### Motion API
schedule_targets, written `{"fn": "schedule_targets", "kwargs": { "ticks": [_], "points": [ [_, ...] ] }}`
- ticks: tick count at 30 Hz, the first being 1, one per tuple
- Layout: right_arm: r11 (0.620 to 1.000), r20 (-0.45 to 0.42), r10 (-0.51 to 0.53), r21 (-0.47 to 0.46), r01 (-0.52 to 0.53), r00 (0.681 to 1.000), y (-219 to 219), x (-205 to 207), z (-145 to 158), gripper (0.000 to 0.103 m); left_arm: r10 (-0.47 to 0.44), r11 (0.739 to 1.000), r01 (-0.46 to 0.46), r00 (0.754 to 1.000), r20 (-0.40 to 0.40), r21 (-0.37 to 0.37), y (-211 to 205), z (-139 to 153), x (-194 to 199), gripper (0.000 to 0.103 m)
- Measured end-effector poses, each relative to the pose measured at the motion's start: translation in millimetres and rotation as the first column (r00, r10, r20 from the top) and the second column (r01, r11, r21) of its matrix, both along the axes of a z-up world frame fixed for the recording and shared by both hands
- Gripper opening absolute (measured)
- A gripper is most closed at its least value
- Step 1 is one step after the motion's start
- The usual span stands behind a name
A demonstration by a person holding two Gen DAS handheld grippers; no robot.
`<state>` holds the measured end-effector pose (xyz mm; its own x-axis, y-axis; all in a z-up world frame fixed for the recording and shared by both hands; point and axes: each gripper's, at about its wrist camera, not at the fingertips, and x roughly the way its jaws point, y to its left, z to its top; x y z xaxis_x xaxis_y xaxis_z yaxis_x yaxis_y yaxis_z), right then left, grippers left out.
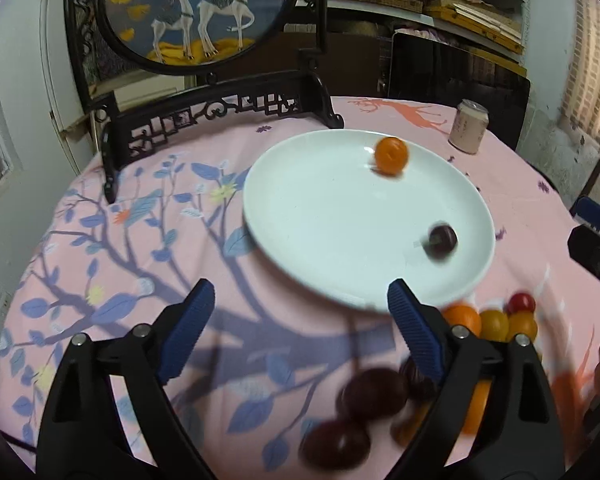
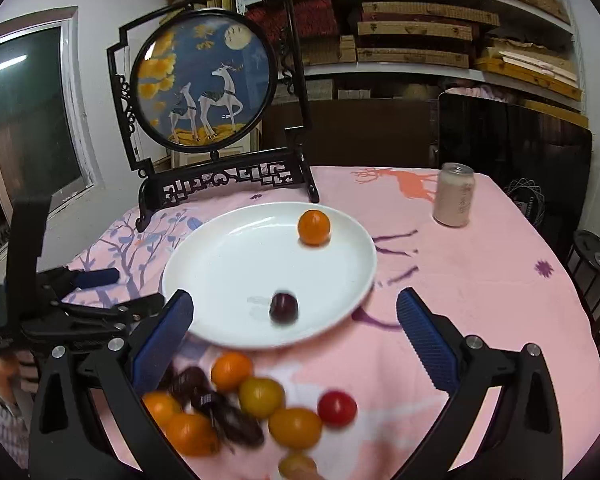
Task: Organize fruits
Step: 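Carry the orange and cherry over the white plate and open both grippers, then grasp a dark red plum with the left gripper while the right grasps a red tomato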
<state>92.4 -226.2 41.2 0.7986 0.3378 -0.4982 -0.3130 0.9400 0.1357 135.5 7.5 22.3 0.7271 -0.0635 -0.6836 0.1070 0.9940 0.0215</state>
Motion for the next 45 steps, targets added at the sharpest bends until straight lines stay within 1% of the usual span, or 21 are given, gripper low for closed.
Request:
{"fn": "schedule_targets", "kwargs": {
  "ticks": [3, 5, 7, 10, 13, 17, 22, 23, 24, 27, 28, 31, 33, 34, 38, 41, 42, 43, 44, 45],
  "points": [
    [0.999, -0.052, -0.018, 0.04, 0.02, 0.999, -13.2, -10.2, -12.6, 0.102, -0.006, 0.999, 0.006, 1.0, -0.001, 0.032, 0.4, -5.9, -18.5, 0.091],
    [0.997, -0.087, -0.026, 0.074, 0.033, 0.996, -21.6, -13.9, -18.4, 0.102, -0.017, 1.0, 0.017, 1.0, -0.014, 0.021, 1.0, -9.3, -28.1, 0.091],
    [0.994, -0.094, -0.039, 0.093, 0.048, 0.995, -26.6, -17.0, -19.8, 0.102, -0.038, 0.999, 0.038, 0.999, -0.014, 0.008, 0.2, -10.0, -36.8, 0.091],
    [0.993, -0.087, -0.048, 0.105, 0.057, 0.995, -30.3, -21.6, -19.1, 0.102, -0.061, 0.998, 0.061, 0.998, -0.006, 0.011, -1.8, -10.3, -46.0, 0.091],
    [0.992, -0.096, -0.055, 0.106, 0.066, 0.994, -32.2, -22.9, -21.2, 0.102, -0.057, 0.998, 0.057, 0.998, -0.017, 0.022, -0.1, -13.6, -54.1, 0.091],
    [0.989, -0.102, -0.049, 0.135, 0.063, 0.994, -35.8, -30.3, -22.3, 0.102, -0.081, 0.997, 0.081, 0.996, -0.038, 0.006, 5.6, -19.0, -72.0, 0.091],
    [0.984, -0.111, -0.027, 0.17, 0.046, 0.993, -39.3, -48.3, -26.9, 0.102, -0.127, 0.988, 0.131, 0.99, -0.059, 0.083, -9.1, -29.3, -80.4, 0.09],
    [0.984, -0.115, -0.019, 0.176, 0.039, 0.993, -39.1, -50.9, -27.4, 0.102, -0.134, 0.986, 0.139, 0.989, -0.066, 0.089, -11.2, -31.2, -80.0, 0.086],
    [0.983, -0.117, 0.0, 0.185, 0.022, 0.993, -37.6, -56.1, -28.7, 0.102, -0.14, 0.985, 0.147, 0.987, -0.075, 0.09, -12.6, -32.8, -79.4, 0.079],
    [0.982, -0.112, 0.041, 0.186, -0.02, 0.993, -32.4, -65.9, -29.8, 0.102, -0.151, 0.985, 0.158, 0.984, -0.092, 0.076, -12.0, -35.8, -75.4, 0.069],
    [0.983, -0.106, 0.059, 0.181, -0.039, 0.993, -29.0, -69.7, -29.3, 0.102, -0.152, 0.985, 0.159, 0.984, -0.093, 0.073, -11.5, -36.1, -74.2, 0.064],
    [0.983, -0.09, 0.096, 0.167, -0.08, 0.991, -20.7, -77.7, -27.8, 0.102, -0.156, 0.984, 0.164, 0.982, -0.11, 0.063, -11.2, -39.6, -69.5, 0.056],
    [0.98, -0.087, 0.133, 0.158, -0.118, 0.987, -14.1, -84.3, -28.4, 0.102, -0.154, 0.984, 0.164, 0.98, -0.126, 0.074, -12.2, -43.5, -66.5, 0.042],
    [0.979, -0.086, 0.15, 0.15, -0.136, 0.985, -10.6, -87.9, -29.1, 0.102, -0.158, 0.983, 0.168, 0.978, -0.133, 0.07, -12.1, -44.7, -65.3, 0.039],
    [0.967, -0.061, 0.242, 0.098, -0.235, 0.968, 8.4, -105.3, -27.9, 0.102, -0.158, 0.983, 0.169, 0.978, -0.134, 0.069, -12.4, -44.8, -65.0, 0.038],
    [0.959, -0.044, 0.279, 0.064, -0.276, 0.959, 17.5, -112.5, -25.0, 0.102, -0.138, 0.987, 0.147, 0.983, -0.121, 0.07, -8.8, -42.1, -65.3, 0.038],
    [0.958, -0.06, 0.285, 0.045, -0.282, 0.957, 21.8, -112.6, -26.2, 0.1, -0.13, 0.989, 0.138, 0.985, -0.117, 0.061, -6.4, -40.8, -65.1, 0.038],
    [0.958, -0.082, 0.286, 0.029, -0.284, 0.955, 25.0, -112.4, -28.5, 0.09, -0.12, 0.991, 0.127, 0.986, -0.116, 0.05, -2.9, -39.5, -64.3, 0.038],
    [0.954, -0.121, 0.3, 0.016, -0.301, 0.946, 30.2, -110.9, -32.2, 0.083, -0.113, 0.992, 0.118, 0.987, -0.116, 0.041, -0.5, -38.9, -63.7, 0.038],
    [0.949, -0.156, 0.313, 0.012, -0.315, 0.937, 33.5, -109.4, -36.2, 0.073, -0.103, 0.993, 0.108, 0.988, -0.118, 0.036, 2.0, -38.7, -62.6, 0.038]
  ]
}}
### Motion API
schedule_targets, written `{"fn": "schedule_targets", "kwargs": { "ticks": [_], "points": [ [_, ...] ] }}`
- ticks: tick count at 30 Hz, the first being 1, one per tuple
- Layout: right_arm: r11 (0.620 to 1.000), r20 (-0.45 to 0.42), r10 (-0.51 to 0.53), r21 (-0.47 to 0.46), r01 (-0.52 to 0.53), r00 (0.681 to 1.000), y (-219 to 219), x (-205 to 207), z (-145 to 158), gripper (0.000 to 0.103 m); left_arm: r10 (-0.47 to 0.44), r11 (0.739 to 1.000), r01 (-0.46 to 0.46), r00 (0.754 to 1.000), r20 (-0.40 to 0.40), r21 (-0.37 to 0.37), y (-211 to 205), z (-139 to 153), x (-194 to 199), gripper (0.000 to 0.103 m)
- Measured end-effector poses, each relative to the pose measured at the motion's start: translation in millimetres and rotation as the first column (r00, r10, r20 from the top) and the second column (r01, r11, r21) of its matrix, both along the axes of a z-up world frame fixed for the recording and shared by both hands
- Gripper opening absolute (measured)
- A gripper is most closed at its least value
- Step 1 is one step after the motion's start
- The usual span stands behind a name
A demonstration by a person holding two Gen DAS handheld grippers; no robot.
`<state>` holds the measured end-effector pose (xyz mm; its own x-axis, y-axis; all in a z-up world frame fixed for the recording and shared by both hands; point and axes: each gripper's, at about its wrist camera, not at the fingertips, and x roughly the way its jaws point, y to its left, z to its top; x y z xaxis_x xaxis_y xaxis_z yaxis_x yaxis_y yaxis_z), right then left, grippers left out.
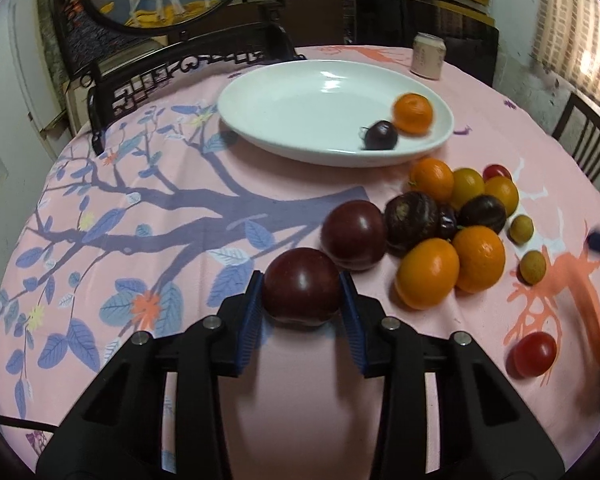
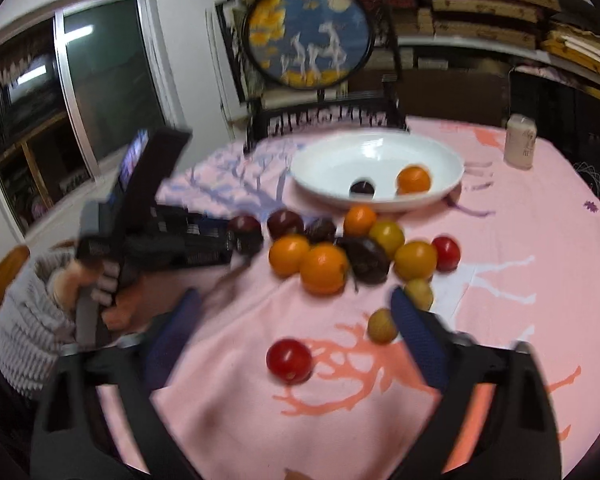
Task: Organize fruits
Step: 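Grasp a dark red plum with the left gripper while the right grasps a red tomato, then lower the plum and tomato into the white plate and open both grippers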
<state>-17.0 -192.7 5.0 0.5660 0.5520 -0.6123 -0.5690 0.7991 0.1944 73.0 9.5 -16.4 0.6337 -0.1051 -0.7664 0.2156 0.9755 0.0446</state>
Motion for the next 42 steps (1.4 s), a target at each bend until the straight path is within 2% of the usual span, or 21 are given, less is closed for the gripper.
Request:
{"fn": "schedule_targets", "kwargs": {
  "ticks": [3, 8, 10, 11, 13, 16, 20, 24, 27, 29, 32, 33, 34, 36, 39, 41, 42],
  "points": [
    [0.997, -0.097, 0.016, -0.073, -0.023, 0.995, 11.1, 3.4, -15.8, 0.066, 0.005, 1.0, -0.005, 1.0, -0.008, 0.003, -0.1, -1.4, 1.4, 0.038],
    [0.993, -0.15, 0.007, -0.114, -0.024, 0.989, 15.7, 8.4, -25.5, 0.047, -0.01, 1.0, 0.01, 1.0, -0.01, 0.021, -4.4, -3.6, 0.3, 0.038],
    [0.992, -0.165, 0.001, -0.125, -0.022, 0.986, 16.3, 10.1, -28.7, 0.033, -0.012, 1.0, 0.012, 1.0, -0.016, 0.025, -4.8, -4.9, 1.1, 0.038],
    [0.991, -0.164, 0.0, -0.133, -0.023, 0.986, 17.0, 9.6, -29.3, 0.032, -0.013, 1.0, 0.013, 1.0, -0.017, 0.027, -5.1, -5.4, 1.1, 0.038],
    [0.988, -0.153, 0.005, -0.15, -0.028, 0.988, 19.7, 7.7, -29.2, 0.031, -0.017, 0.999, 0.017, 1.0, -0.016, 0.033, -6.8, -5.6, 0.7, 0.038],
    [0.991, -0.151, 0.012, -0.128, -0.031, 0.988, 14.5, 7.9, -27.3, 0.031, -0.038, 0.999, 0.039, 0.999, -0.015, 0.032, -11.3, -4.7, -1.8, 0.038],
    [0.994, -0.102, -0.03, -0.107, 0.019, 0.994, 3.7, 22.5, -7.9, 0.031, -0.052, 0.999, 0.052, 0.998, 0.04, 0.013, -13.5, 13.7, -4.2, 0.038],
    [0.993, -0.038, -0.106, -0.056, 0.103, 0.994, -3.2, 65.0, 23.8, 0.031, -0.045, 0.999, 0.045, 0.996, 0.08, -0.005, -16.3, 37.0, 14.2, 0.038],
    [0.985, -0.001, -0.167, -0.043, 0.167, 0.986, 2.0, 108.1, 38.3, 0.031, -0.017, 1.0, 0.018, 0.997, 0.073, -0.02, -17.8, 46.8, 47.7, 0.039],
    [0.98, -0.004, -0.199, -0.028, 0.199, 0.98, 6.7, 137.6, 40.3, 0.031, 0.01, 0.999, -0.008, 0.999, 0.051, -0.041, -17.1, 47.6, 74.8, 0.038],
    [0.973, -0.048, -0.231, -0.014, 0.23, 0.972, 16.2, 181.0, 27.3, 0.031, 0.045, 0.998, -0.044, 0.999, 0.02, -0.05, -16.0, 42.0, 108.3, 0.039],
    [0.972, -0.059, -0.235, -0.001, 0.235, 0.97, 19.6, 190.9, 20.2, 0.032, 0.064, 0.996, -0.063, 0.998, 0.011, -0.065, -13.9, 38.7, 118.0, 0.043],
    [0.971, -0.058, -0.24, 0.006, 0.241, 0.969, 20.8, 194.0, 16.4, 0.039, 0.079, 0.993, -0.078, 0.997, 0.009, -0.085, -11.2, 36.2, 123.3, 0.054],
    [0.973, -0.024, -0.229, 0.007, 0.229, 0.973, 20.0, 192.1, 15.2, 0.05, 0.091, 0.988, -0.088, 0.996, 0.018, -0.126, -6.7, 34.8, 126.1, 0.066],
    [0.968, 0.046, -0.251, 0.027, 0.25, 0.967, 10.3, 178.2, 24.0, 0.061, 0.069, 0.991, -0.064, 0.997, 0.036, -0.121, -5.2, 35.9, 121.7, 0.069],
    [0.969, 0.04, -0.246, 0.043, 0.244, 0.968, 3.5, 173.7, 25.2, 0.061, 0.065, 0.994, -0.06, 0.997, 0.049, -0.094, -6.3, 36.2, 115.4, 0.073],
    [0.968, 0.036, -0.25, 0.041, 0.248, 0.968, 1.0, 171.2, 24.6, 0.063, 0.067, 0.996, -0.063, 0.996, 0.062, -0.064, -8.1, 35.3, 110.0, 0.078]
  ]
}}
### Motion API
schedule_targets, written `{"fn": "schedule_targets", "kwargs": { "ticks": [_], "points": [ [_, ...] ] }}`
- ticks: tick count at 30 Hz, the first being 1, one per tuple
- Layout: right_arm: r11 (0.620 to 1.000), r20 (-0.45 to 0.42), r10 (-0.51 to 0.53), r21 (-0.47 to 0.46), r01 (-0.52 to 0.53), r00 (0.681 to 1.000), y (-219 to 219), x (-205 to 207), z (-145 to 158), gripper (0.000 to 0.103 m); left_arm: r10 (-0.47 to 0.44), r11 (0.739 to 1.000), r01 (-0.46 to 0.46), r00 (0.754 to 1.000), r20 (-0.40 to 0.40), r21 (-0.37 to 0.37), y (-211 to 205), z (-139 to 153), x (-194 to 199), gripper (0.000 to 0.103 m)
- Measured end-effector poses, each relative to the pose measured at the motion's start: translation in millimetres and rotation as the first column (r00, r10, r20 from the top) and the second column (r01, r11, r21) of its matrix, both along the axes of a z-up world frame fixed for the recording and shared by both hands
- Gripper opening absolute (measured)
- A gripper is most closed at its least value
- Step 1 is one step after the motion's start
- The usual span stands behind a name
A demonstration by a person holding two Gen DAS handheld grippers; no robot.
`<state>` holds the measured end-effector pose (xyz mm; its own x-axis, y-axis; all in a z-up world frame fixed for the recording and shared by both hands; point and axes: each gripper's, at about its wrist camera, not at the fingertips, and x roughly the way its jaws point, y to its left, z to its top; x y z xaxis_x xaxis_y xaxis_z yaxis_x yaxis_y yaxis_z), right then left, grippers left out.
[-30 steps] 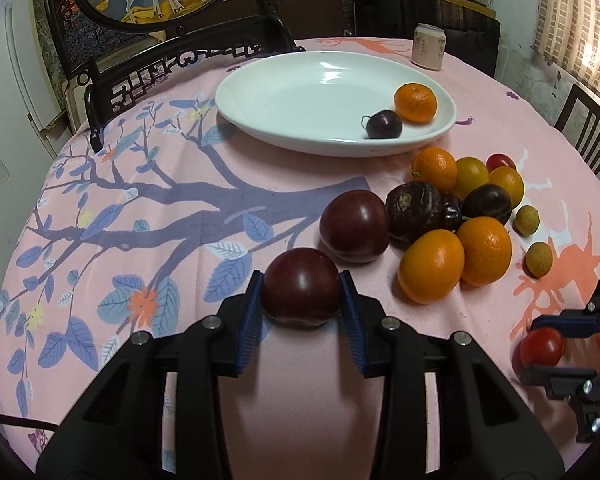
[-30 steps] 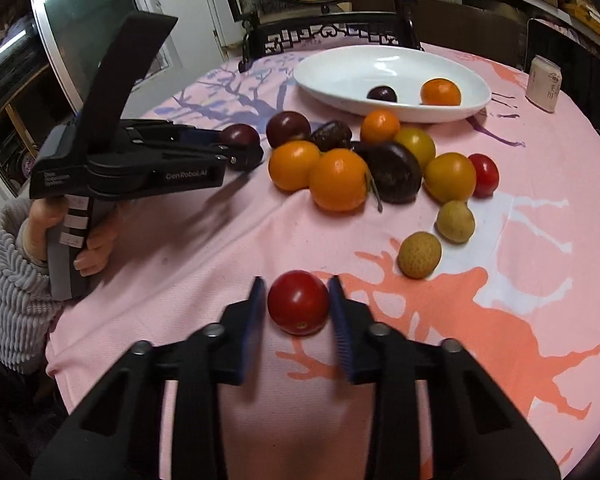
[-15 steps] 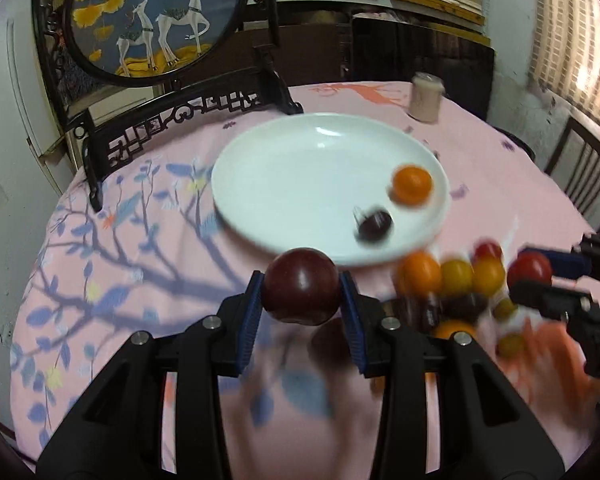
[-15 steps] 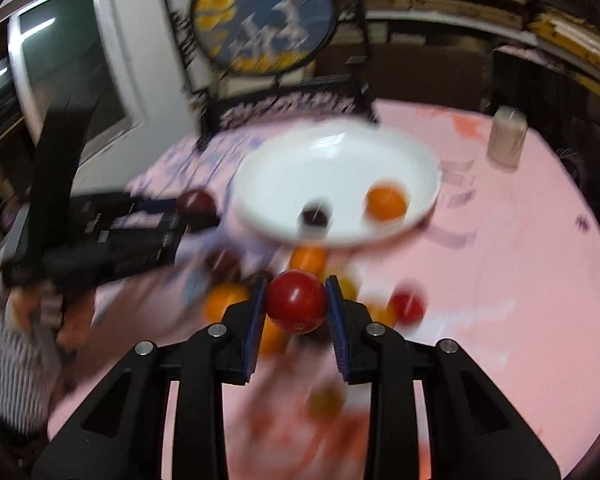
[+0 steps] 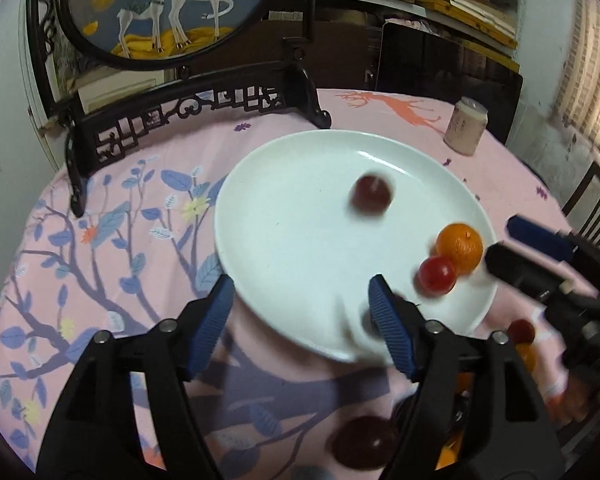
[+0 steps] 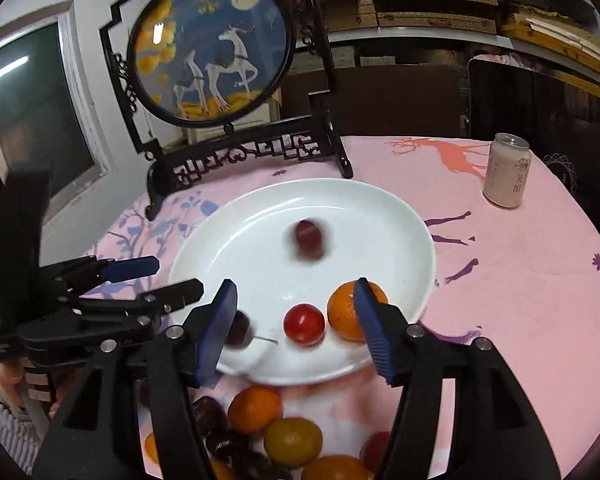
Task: Organize fruits
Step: 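Lower the plum and tomato into the white plate and open both grippers, then grasp another dark plum with the left gripper while the right grasps a red tomato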
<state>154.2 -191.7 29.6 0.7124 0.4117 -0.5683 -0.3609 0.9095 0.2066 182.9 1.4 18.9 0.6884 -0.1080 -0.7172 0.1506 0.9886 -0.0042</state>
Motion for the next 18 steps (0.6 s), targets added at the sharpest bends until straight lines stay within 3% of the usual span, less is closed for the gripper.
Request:
{"fn": "schedule_targets", "kwargs": {
  "ticks": [1, 5, 8, 15, 18],
  "points": [
    [1.0, -0.006, -0.005, -0.005, 0.005, 1.0, -2.2, -2.8, -0.8, 0.066, 0.004, 1.0, -0.005, 1.0, 0.011, 0.025, -1.2, 0.0, -4.6, 0.087],
    [0.999, 0.004, -0.02, -0.044, 0.02, 1.0, -7.8, -18.0, -0.6, 0.068, -0.008, 0.995, 0.002, 0.998, 0.059, 0.103, -8.3, 0.2, -25.6, 0.09],
    [0.999, 0.015, -0.023, -0.036, 0.023, 1.0, -14.6, -30.6, -0.7, 0.068, -0.013, 0.995, 0.008, 0.999, 0.051, 0.096, -5.2, -4.5, -40.6, 0.094],
    [0.998, -0.002, -0.069, -0.013, 0.069, 0.998, -37.7, -57.9, -12.7, 0.085, -0.036, 0.994, 0.033, 0.999, 0.025, 0.105, -4.1, -16.5, -71.5, 0.094],
    [0.997, 0.001, -0.08, 0.017, 0.079, 0.997, -46.5, -67.2, -11.9, 0.086, -0.035, 0.994, 0.032, 0.999, 0.027, 0.109, -5.1, -18.2, -77.1, 0.096]
  ]
}}
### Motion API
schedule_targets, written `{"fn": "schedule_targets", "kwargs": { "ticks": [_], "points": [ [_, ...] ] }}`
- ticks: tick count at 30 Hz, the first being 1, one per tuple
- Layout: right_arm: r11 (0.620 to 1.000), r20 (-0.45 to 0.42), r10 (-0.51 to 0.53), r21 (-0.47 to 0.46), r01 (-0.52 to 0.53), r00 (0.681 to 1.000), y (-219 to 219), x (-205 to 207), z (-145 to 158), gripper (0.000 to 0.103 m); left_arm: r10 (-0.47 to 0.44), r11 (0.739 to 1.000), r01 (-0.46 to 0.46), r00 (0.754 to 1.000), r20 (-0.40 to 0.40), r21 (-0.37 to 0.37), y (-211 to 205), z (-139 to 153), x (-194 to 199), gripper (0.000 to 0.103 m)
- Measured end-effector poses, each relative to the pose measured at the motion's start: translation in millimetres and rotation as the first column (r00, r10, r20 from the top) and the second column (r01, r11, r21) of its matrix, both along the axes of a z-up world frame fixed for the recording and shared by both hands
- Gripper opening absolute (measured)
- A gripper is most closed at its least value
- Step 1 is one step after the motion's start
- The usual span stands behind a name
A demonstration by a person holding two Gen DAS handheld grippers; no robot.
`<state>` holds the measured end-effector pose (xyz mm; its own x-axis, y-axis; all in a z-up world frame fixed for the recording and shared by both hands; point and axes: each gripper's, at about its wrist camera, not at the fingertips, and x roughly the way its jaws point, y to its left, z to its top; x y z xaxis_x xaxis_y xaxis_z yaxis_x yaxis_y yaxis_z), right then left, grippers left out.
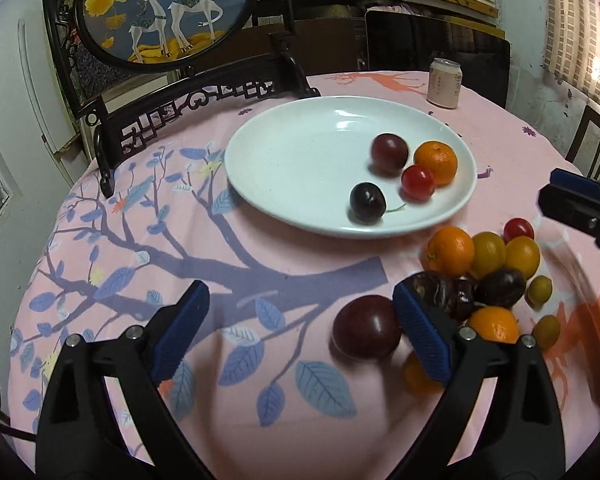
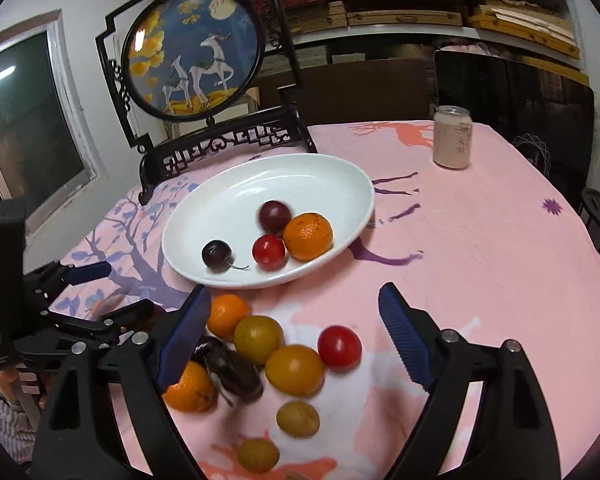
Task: Organize fruits
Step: 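Grasp another dark plum with the left gripper while the right grasps a red tomato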
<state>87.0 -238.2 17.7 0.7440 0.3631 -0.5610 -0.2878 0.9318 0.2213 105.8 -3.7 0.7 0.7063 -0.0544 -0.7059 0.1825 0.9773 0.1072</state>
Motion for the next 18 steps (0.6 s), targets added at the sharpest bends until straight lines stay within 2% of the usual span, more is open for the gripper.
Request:
{"fn": "schedule_targets", "kwargs": {
  "ticks": [3, 6, 8, 10, 11, 12, 15, 18],
  "points": [
    [0.999, -0.011, -0.035, -0.014, 0.035, 0.999, -5.2, -4.4, -2.8, 0.093, 0.01, 1.0, -0.01, 1.0, -0.004, -0.003, 2.5, -1.9, -2.7, 0.1],
    [0.997, -0.042, -0.076, -0.032, 0.075, 0.996, -11.3, -1.6, -8.3, 0.093, 0.027, 1.0, -0.027, 1.0, 0.003, 0.001, 8.4, -0.6, -5.2, 0.101],
    [0.993, -0.059, -0.114, -0.035, 0.112, 0.992, -18.4, 1.8, -10.7, 0.093, 0.084, 0.996, -0.085, 0.996, 0.033, 0.035, 18.2, 3.7, -6.2, 0.101],
    [0.989, -0.082, -0.145, -0.029, 0.143, 0.986, -26.3, 6.1, -13.0, 0.093, 0.178, 0.982, -0.181, 0.983, 0.042, 0.054, 34.9, 4.4, -3.0, 0.101],
    [0.989, -0.092, -0.151, -0.022, 0.149, 0.984, -29.8, 6.8, -13.9, 0.093, 0.202, 0.979, -0.203, 0.979, 0.028, 0.038, 42.5, 3.8, -1.3, 0.101],
    [0.989, -0.101, -0.148, -0.009, 0.148, 0.984, -33.0, 7.2, -14.3, 0.093, 0.212, 0.977, -0.212, 0.977, 0.005, -0.01, 51.4, 3.8, -0.8, 0.101],
    [0.991, -0.107, -0.129, 0.024, 0.132, 0.986, -39.1, 4.1, -13.0, 0.093, 0.178, 0.981, -0.177, 0.984, 0.0, -0.078, 54.8, 7.2, -8.3, 0.101],
    [0.989, -0.113, -0.123, 0.073, 0.132, 0.986, -46.7, 2.1, -11.4, 0.087, 0.1, 0.993, -0.098, 0.995, 0.026, -0.063, 40.6, 8.6, -21.3, 0.101]
  ]
}}
